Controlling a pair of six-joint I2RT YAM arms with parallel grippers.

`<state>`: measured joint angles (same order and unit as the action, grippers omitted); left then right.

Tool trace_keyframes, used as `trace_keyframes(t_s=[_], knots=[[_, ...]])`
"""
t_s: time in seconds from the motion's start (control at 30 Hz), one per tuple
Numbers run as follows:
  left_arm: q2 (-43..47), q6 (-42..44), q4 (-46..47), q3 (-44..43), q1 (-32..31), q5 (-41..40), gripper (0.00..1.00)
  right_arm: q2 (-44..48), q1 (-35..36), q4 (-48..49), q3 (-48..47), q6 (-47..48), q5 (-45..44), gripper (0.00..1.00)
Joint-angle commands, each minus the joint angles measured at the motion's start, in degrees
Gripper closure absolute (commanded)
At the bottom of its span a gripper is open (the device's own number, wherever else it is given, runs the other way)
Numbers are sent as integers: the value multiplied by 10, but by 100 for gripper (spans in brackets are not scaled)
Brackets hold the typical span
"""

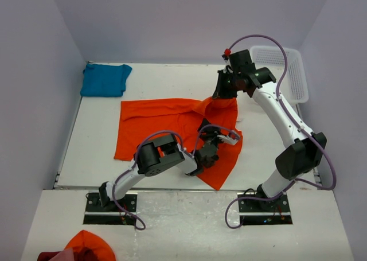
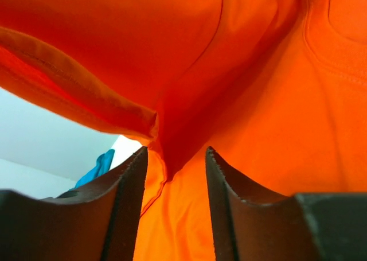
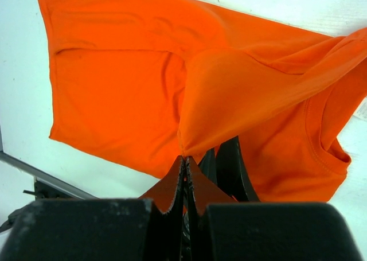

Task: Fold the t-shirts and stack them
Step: Flatten out the tshirt

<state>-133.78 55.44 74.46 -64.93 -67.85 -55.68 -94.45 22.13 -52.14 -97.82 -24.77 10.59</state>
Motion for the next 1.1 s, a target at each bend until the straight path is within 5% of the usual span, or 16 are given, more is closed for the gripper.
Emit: trace_keyframes(t_s=[0.0, 0.2, 0.37, 0.5, 0.7, 1.07], knots=[[35, -31, 137, -14, 14, 32, 56, 31, 3, -9, -26, 9, -9, 100], [22, -3, 137, -42, 22, 51, 59, 32, 4, -10, -23, 11, -12, 100], [29, -3, 130, -42, 26, 56, 72, 25, 3, -11, -26, 12, -12, 100], [30, -7, 122, -39, 27, 55, 100, 24, 4, -7, -23, 11, -9, 100], [62, -19, 122, -1, 26, 8, 100, 26, 3, -16, -29, 13, -28, 100], [346, -141, 38, 218, 47, -81, 100, 39, 2, 6, 3, 20, -51, 100]])
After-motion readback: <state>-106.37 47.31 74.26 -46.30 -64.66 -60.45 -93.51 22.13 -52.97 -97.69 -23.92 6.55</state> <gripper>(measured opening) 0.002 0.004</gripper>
